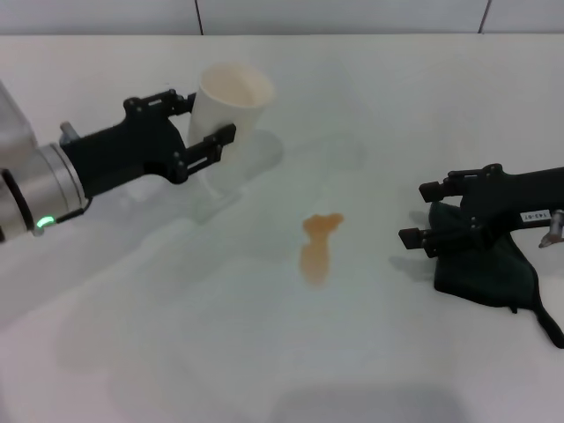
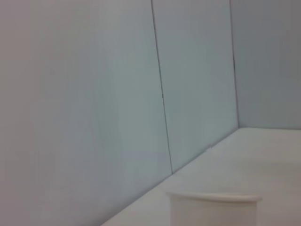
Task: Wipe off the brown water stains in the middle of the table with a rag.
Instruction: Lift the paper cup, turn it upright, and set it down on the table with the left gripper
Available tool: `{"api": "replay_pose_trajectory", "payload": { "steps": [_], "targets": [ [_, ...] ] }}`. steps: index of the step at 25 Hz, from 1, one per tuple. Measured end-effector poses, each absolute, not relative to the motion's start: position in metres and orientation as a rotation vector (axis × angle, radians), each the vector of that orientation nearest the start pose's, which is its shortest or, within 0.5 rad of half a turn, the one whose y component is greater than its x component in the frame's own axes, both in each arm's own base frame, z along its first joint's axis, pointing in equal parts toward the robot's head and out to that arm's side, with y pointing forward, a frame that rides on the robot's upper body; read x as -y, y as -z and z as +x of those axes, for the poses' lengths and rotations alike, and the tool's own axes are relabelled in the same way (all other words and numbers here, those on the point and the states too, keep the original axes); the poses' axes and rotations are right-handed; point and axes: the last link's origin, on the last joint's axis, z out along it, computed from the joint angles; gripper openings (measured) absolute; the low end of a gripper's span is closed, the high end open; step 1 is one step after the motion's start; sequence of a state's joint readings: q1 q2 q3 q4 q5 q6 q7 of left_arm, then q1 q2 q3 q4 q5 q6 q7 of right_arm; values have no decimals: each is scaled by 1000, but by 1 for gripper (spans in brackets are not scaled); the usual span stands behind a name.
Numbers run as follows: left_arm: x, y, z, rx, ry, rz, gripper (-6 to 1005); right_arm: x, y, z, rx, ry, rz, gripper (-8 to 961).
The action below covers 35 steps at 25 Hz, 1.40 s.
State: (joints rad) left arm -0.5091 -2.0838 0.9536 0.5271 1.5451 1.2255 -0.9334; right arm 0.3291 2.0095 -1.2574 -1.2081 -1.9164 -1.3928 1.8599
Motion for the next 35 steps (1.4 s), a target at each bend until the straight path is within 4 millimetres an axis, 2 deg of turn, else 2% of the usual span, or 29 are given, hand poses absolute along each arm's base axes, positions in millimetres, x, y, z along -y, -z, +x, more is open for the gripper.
{"api": "replay_pose_trajectory", "payload": {
  "steps": [9,22,35],
  "targets": [
    [-340,41,-276,231,685,-2389,567,-326,-14,228,-569,-269,-2796,824],
    [-320,61,-292,261,635,-2414,568,-326,-7,228,-527,-212,-2823,824],
    [-309,65,-302,293,608,-2421,569,-323,-3,227,-512,-201,-2844,823]
  ]
}}
